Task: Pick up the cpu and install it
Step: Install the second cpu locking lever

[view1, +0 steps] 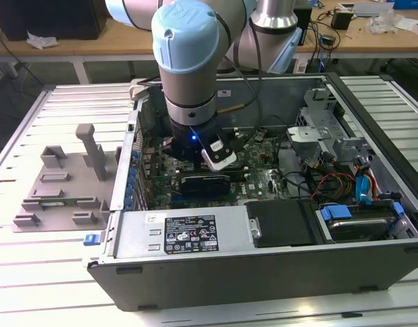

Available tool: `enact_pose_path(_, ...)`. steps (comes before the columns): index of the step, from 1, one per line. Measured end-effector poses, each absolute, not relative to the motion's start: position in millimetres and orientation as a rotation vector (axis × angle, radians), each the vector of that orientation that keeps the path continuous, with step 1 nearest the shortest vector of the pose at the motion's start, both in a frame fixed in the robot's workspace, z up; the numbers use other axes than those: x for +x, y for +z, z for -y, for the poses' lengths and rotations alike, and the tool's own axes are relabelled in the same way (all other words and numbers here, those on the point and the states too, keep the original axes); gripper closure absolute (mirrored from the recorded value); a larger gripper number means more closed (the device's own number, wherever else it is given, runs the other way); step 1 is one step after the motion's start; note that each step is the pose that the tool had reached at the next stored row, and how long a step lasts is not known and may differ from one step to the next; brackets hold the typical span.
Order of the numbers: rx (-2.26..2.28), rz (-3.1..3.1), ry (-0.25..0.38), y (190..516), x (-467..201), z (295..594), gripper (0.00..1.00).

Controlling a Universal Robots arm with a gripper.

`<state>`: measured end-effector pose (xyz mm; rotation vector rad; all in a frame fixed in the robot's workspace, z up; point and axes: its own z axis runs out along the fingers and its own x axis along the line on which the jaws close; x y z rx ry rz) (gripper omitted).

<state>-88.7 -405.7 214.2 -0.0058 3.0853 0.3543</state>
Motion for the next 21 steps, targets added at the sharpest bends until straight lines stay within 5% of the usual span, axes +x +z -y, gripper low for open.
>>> enact_pose_path(21,-0.004,-3.088,0.326,214,-63,366,0.89)
